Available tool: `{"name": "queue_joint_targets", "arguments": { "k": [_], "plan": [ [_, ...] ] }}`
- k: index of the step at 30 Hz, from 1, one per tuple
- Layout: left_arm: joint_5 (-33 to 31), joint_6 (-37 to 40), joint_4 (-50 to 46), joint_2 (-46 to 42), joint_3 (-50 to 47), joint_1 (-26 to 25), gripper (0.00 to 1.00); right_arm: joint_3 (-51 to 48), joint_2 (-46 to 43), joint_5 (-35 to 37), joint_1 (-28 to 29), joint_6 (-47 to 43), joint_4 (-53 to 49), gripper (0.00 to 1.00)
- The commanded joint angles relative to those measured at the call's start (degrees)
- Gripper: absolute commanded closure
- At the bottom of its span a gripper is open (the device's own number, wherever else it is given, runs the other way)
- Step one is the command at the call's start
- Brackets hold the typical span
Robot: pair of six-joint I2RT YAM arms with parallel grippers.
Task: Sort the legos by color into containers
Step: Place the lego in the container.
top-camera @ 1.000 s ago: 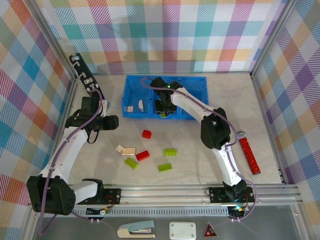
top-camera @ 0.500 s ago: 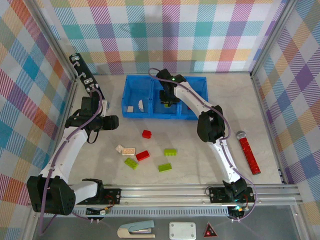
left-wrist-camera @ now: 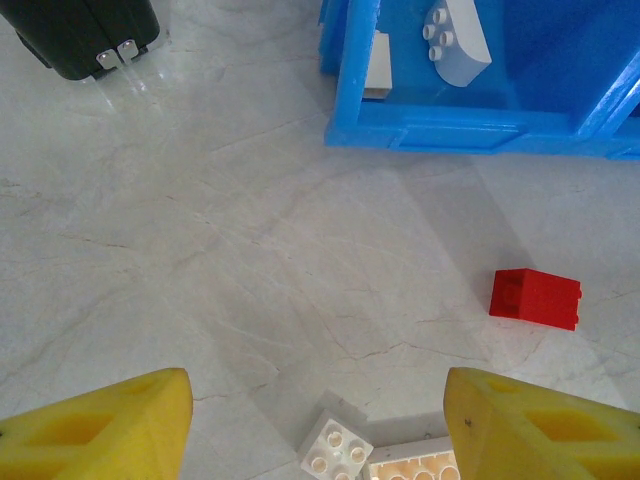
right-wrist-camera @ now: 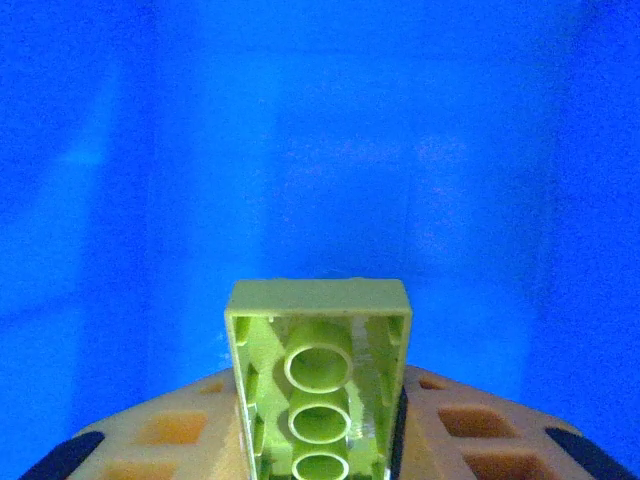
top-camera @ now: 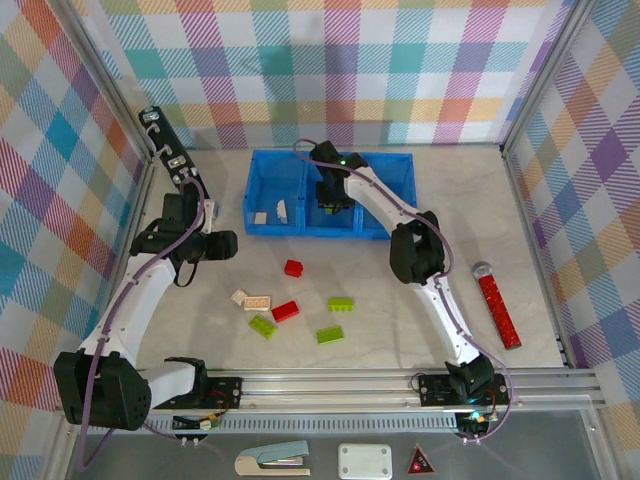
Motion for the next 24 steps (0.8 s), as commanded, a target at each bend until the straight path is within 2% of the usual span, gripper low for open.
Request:
{"name": "queue_joint_targets", "arguments": {
  "k": [1,4,13,24],
  "plan": [
    [1.1,-0.7,0.4,0.1,1.3,1.0,0.33,1.2,2.3,-0.3,-0.4,0.5,0.6,0.64],
    [1.2,-0.8,0.5,0.1,1.3,1.0,0.33,1.4,2.7,-0.1,-0.5,0.7,0.8,0.64],
    [1.2,-0.8,0.4,0.2,1.3,1.0,0.33,2.2,2.0,-0.1,-0.5,0.6,0.4,0.52],
    [1.7,-0.9,0.4,0.5,1.3,1.1,0.33,2.5,-1.9,-0.9,-0.4,-0.1,-2.6,0.52]
  ]
}}
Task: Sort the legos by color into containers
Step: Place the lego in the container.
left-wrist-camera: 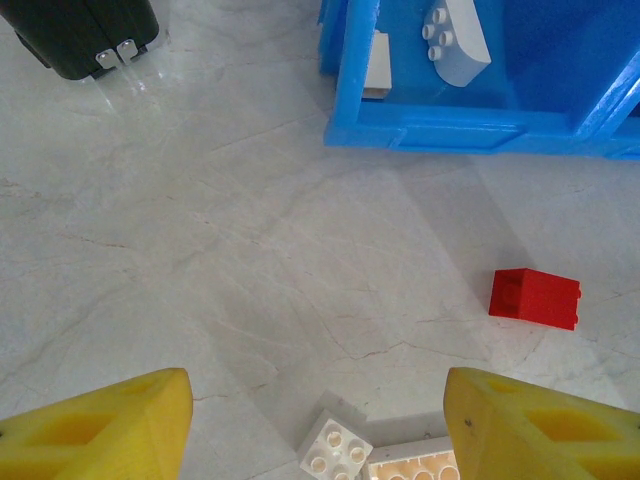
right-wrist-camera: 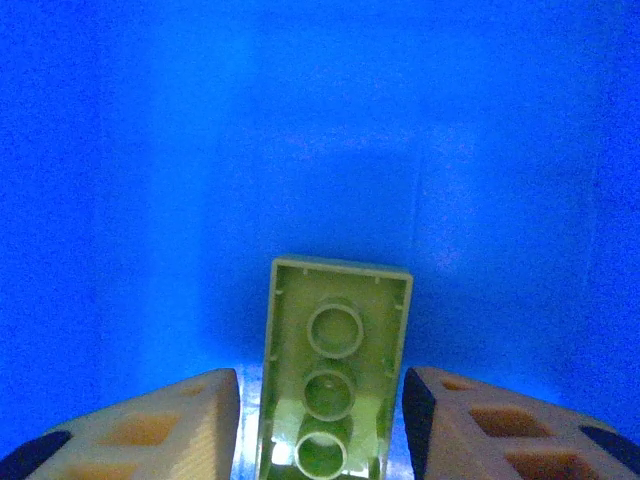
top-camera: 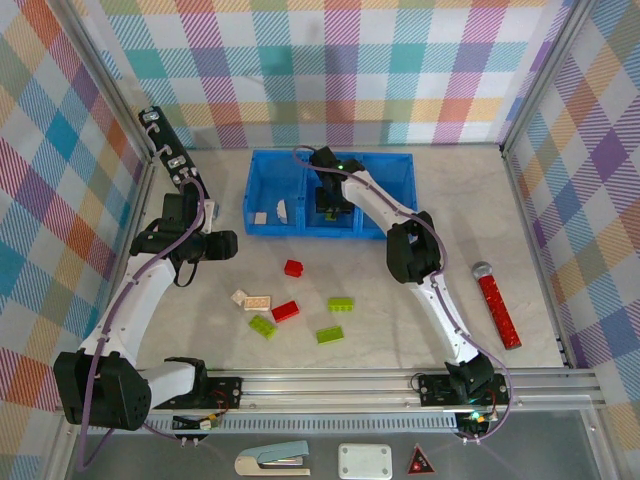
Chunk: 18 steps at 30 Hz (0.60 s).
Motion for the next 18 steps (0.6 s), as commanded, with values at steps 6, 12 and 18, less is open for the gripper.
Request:
{"name": "queue_joint_targets", "arguments": {
  "k": [6,12,18],
  "plan": [
    [1.4,-0.9,0.2,0.4,1.1,1.0,0.33,0.4,-7.4,-1.5,0.5,-1.0,-4.0,0.52],
    [2.1,-0.9,-0.3,1.8,1.2,1.0,0.33,-6.4,-13.3,-2.0,1.4,-0.7,-3.0,0.52],
    [2.9,-0.9,-0.3,2.4,1.0,1.0,0.33,-12.6,-18.7,-2.7,3.2,-0.5,-2.5,0.52]
  ]
}}
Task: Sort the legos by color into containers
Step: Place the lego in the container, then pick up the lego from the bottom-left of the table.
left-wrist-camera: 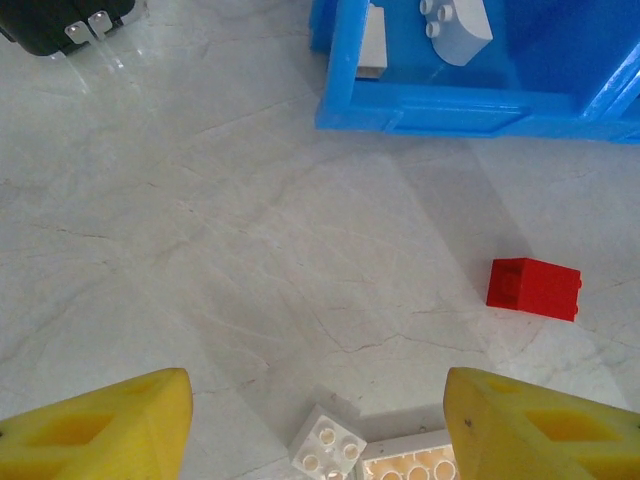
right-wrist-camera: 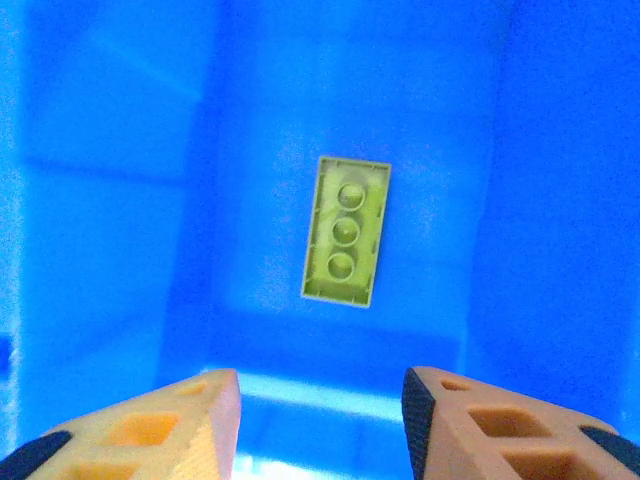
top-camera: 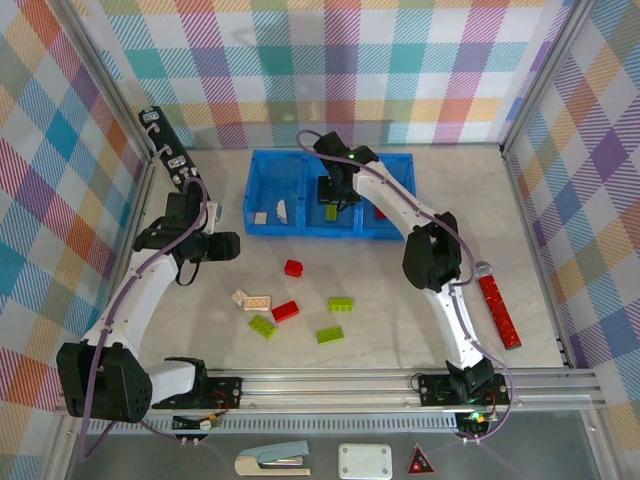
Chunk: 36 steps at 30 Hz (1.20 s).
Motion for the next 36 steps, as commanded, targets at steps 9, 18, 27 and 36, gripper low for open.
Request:
{"name": "queue_joint_targets", "arguments": {
  "k": [9,18,27,36],
  "plan": [
    [0.4,-2.0,-0.1,1.7,0.7,0.9,0.34,-15.6,-11.9,-1.5,4.3,-0.2,2.2,0.52],
    [1.3,-4.0,-3.1,5.5,1.7,-0.2,0.34,-29.9,-21.8,-3.4,6.9,0.7,5.9,0.52],
    [-2.2,-11.7,-8.6,5.9,1.5,-3.0,0.34,-46.5,-31.9,-2.9,7.3,2.5,10.9,0.52],
    [-6.0,-23.3,-7.8,5.8,-4.8,-5.6,0.33,-56.2,-37.2,-2.4,7.3,1.9,13.9,0.52]
  ]
}}
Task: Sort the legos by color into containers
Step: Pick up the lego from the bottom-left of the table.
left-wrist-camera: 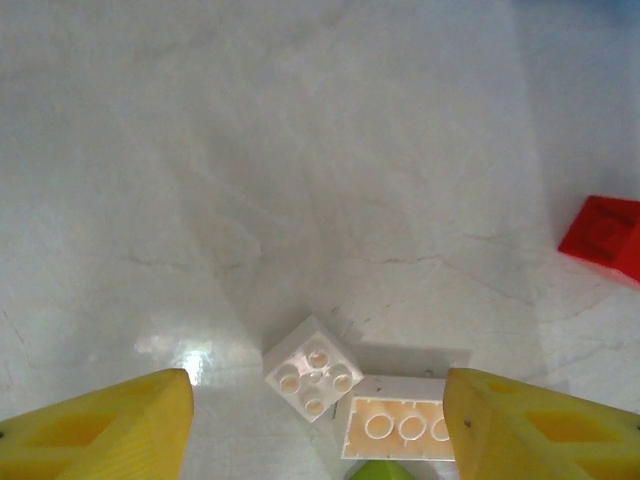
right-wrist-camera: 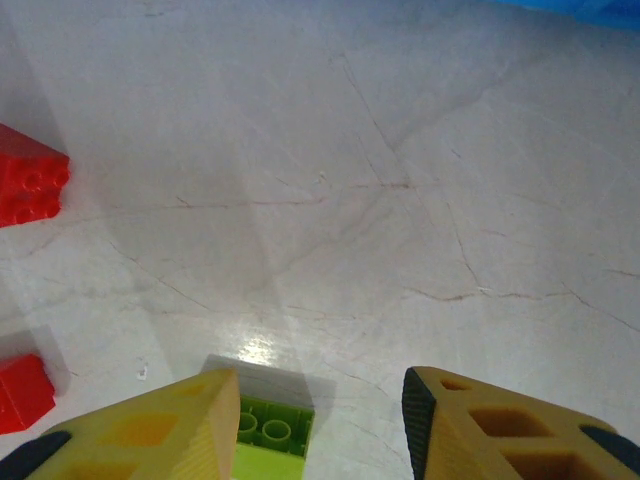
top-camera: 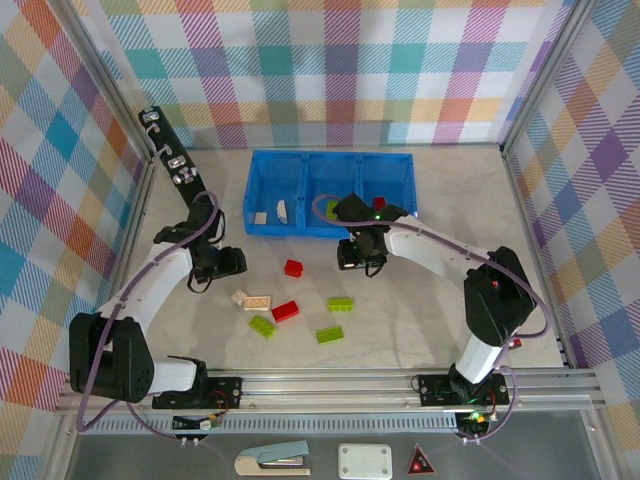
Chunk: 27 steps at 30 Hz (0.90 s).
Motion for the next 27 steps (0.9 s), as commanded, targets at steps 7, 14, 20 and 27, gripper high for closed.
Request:
{"name": "queue_joint_targets", "arguments": {
  "k": [7,14,20,27],
  "plan": [
    [-2.9,-13.5,1.2,-1.1,-6.4,-2.3,0.30,-5.2,-4.0,-0.1,0.4,-0.6,3.4,0.52],
    [-0.6,-18.4,6.2,0.5,-10.8,-2.7,0.26,-6.0,-5.3,-0.2,0.4,-1.0,3.6,0.52],
    [0.7,-19.0,9.7,3.4,-12.1,-3.1,0.25,-6.2,-6.1,-0.1,0.4,-1.2,3.1,0.52],
    [0.3,-19.1,10.5,5.6,-12.1,-4.4,0.28,-6.2,-6.0,0.4,0.3,-1.2,2.8,0.52]
  ]
}}
